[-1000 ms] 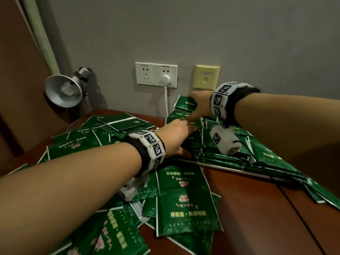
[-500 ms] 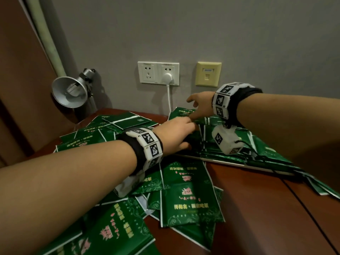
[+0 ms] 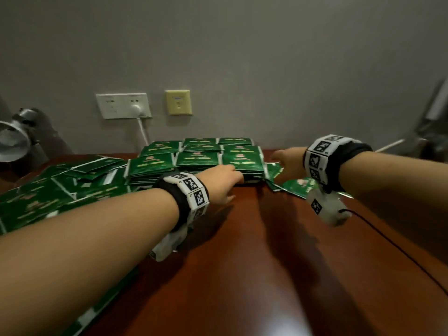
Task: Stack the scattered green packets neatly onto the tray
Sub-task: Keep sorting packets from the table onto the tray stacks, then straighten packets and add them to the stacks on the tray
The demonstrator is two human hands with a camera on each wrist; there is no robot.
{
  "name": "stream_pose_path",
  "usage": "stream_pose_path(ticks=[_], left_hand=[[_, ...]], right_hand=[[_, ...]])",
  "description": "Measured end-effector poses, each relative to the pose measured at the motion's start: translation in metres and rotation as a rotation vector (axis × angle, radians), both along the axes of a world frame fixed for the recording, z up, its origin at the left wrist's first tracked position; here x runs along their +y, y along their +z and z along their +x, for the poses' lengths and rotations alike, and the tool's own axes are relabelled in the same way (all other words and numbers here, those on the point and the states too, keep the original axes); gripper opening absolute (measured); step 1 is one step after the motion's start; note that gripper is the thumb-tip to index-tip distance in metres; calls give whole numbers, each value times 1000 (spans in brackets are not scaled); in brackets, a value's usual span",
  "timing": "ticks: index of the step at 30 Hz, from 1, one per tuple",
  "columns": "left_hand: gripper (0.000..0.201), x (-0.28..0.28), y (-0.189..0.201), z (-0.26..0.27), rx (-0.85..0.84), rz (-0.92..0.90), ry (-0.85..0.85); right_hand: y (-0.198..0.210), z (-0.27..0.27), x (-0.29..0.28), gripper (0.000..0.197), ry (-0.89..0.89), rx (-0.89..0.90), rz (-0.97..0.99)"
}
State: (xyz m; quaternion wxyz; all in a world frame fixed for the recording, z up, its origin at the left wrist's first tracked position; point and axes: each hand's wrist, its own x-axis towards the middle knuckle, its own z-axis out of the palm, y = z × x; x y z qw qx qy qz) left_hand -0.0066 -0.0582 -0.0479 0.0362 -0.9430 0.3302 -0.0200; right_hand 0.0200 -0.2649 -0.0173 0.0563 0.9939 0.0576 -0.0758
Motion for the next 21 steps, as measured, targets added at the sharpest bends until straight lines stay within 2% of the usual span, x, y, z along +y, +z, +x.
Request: stream_pose_path(ticks=[4, 7, 13, 16, 21], left_hand=[[50, -73, -20, -6, 146, -12, 26], [57, -116, -36, -5, 234, 17, 49], [73, -171, -53, 17, 249, 70, 113], [70, -184, -58, 22, 251, 133, 93], [67, -182, -55, 26, 222, 119, 53]], right_hand=[[-22, -37, -86, 66, -215, 26, -106], [-40, -46, -124, 65, -280, 18, -57], [-76, -32, -148, 73, -264, 17, 42], [-88, -21, -152, 66, -243, 72, 33], [-79, -15, -166, 75, -254, 100, 49]])
